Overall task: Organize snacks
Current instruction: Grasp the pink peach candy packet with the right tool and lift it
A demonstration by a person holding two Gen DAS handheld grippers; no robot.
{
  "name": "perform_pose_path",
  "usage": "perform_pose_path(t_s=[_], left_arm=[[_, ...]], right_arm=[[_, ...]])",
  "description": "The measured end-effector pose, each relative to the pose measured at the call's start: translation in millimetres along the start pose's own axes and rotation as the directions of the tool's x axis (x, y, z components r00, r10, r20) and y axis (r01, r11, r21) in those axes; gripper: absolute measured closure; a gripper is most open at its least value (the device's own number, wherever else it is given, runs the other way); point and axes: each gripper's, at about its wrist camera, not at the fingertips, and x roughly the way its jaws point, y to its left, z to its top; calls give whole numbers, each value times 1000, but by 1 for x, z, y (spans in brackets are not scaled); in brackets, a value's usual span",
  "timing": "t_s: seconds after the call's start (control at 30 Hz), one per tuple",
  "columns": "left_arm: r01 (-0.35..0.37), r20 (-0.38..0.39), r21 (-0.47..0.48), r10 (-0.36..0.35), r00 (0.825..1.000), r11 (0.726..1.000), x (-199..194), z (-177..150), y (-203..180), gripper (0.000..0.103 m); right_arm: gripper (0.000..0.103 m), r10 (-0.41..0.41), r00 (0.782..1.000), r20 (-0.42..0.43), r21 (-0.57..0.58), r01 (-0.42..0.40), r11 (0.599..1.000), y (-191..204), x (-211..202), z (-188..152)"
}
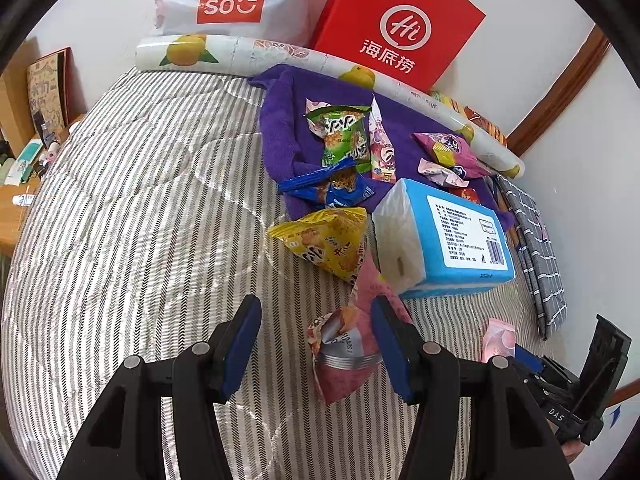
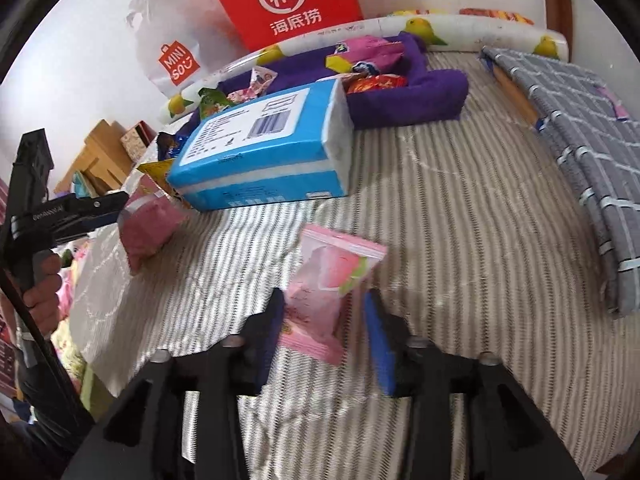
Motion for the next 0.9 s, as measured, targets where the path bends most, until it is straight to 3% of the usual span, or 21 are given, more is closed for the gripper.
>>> perform_pose_path(t_s=[0.23, 0.43, 0.6, 0.7, 0.9], left_arm=[[15, -1, -18, -15, 1000, 1000, -1, -2, 5, 48], [40, 13, -7, -40, 999, 999, -8, -7, 5, 48], [68, 23, 39, -69, 997, 997, -12, -11, -4, 46], [88, 34, 58, -90, 995, 994, -12, -10, -11, 41], [59, 28, 150, -63, 998, 987, 3, 0, -30, 40]], right_arm=[[38, -33, 999, 13, -3, 33, 999, 15, 4, -1], [37, -151, 988, 27, -52, 152, 987, 31, 23, -3], [62, -248, 968, 52, -75, 251, 965, 32, 24, -1], [63, -217, 975, 48, -53, 220, 974, 23, 20, 1], [63, -238, 969, 64, -56, 242, 969, 17, 17, -3]])
